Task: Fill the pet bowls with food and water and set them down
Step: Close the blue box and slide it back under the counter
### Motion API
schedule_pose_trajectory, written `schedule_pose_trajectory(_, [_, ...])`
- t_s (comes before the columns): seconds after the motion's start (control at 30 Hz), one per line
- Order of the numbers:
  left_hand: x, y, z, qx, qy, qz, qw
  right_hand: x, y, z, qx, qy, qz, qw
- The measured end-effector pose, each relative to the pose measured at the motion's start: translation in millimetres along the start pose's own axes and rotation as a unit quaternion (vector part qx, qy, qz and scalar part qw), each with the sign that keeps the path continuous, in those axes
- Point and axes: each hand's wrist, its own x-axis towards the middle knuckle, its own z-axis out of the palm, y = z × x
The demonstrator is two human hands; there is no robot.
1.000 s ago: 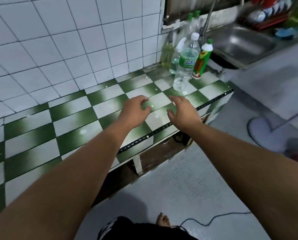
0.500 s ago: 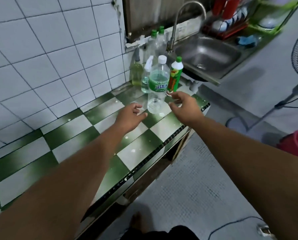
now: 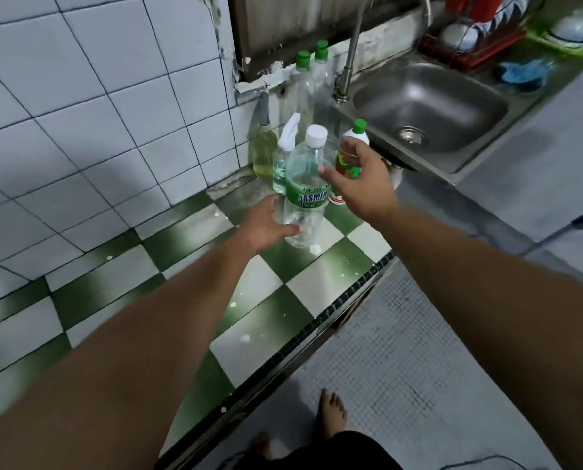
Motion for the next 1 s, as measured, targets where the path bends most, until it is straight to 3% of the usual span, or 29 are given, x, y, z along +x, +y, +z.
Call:
schedule_pose_trajectory(0.3, [45.0, 3.4, 24.5, -0.065, -0.026, -0.008, 0.998, 46.8, 7.8, 4.5, 0.105, -0.12, -0.06, 0.985])
schedule_pose_trajectory(0.57, [37.5, 0.0, 32.1, -0.114, 0.029, 0.01, 0.993, 54.0, 12.0, 11.9, 0.142, -0.147, -0.067, 0.977])
schedule_pose_trajectory(0.83, [-17.3, 1.6, 17.2, -0.059, 0.062, 0.086, 0.993, 29.7, -15.1, 20.3, 0.155, -0.17, -0.074, 0.97])
schedule_pose_trajectory(1.0, [-76.3, -24.2, 0.3, -0.041, 0.096, 0.081, 0.991, -24.2, -46.1, 35.2, 0.155, -0.187, -0.08, 0.967])
